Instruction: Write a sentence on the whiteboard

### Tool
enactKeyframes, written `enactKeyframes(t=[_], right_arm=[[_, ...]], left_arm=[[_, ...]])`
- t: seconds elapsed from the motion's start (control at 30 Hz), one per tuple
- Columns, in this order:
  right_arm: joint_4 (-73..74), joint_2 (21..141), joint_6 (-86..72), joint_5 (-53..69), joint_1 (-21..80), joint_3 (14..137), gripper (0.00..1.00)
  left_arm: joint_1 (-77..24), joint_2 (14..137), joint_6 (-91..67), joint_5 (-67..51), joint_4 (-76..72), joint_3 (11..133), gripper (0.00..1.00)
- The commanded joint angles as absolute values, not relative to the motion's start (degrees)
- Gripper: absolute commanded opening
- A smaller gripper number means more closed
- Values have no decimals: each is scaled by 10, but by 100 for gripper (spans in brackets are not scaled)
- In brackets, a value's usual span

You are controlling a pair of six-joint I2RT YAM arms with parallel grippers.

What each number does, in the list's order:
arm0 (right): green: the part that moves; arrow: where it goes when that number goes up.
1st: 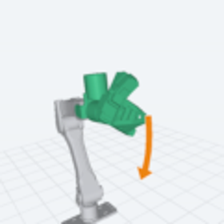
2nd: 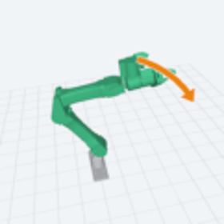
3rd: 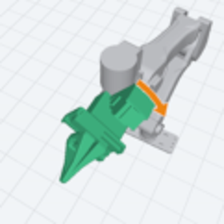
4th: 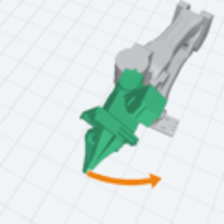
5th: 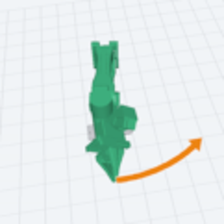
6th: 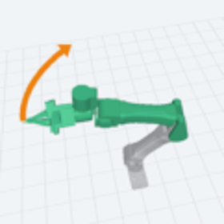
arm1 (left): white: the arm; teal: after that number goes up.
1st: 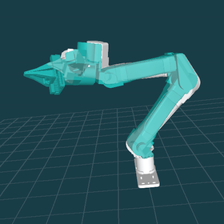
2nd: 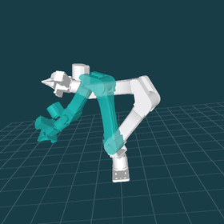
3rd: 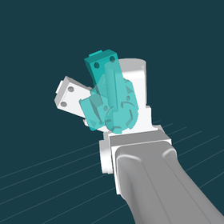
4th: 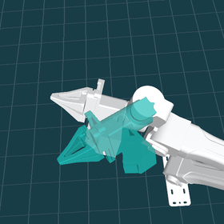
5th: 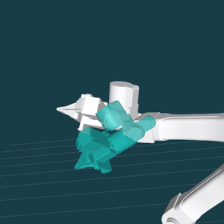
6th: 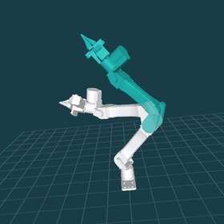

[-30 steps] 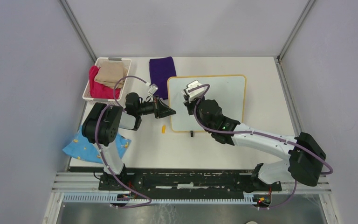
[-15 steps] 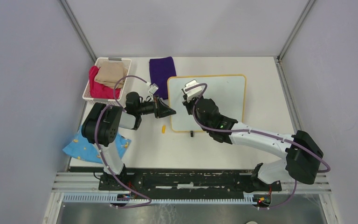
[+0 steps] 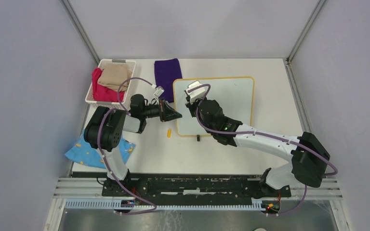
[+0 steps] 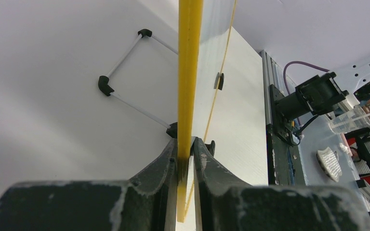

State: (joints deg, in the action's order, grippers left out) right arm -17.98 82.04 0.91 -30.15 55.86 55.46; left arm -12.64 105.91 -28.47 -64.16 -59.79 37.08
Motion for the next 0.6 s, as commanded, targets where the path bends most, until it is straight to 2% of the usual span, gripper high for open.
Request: enactKeyframes(t=[0.0, 0.57], right_arm=[[-178, 828, 9, -291, 558, 577, 0], [-168, 802, 1, -293, 557, 525, 0]], left_arm=[[-139, 1064, -231, -608, -533, 370, 2], [-141, 1062, -215, -602, -508, 374, 2]])
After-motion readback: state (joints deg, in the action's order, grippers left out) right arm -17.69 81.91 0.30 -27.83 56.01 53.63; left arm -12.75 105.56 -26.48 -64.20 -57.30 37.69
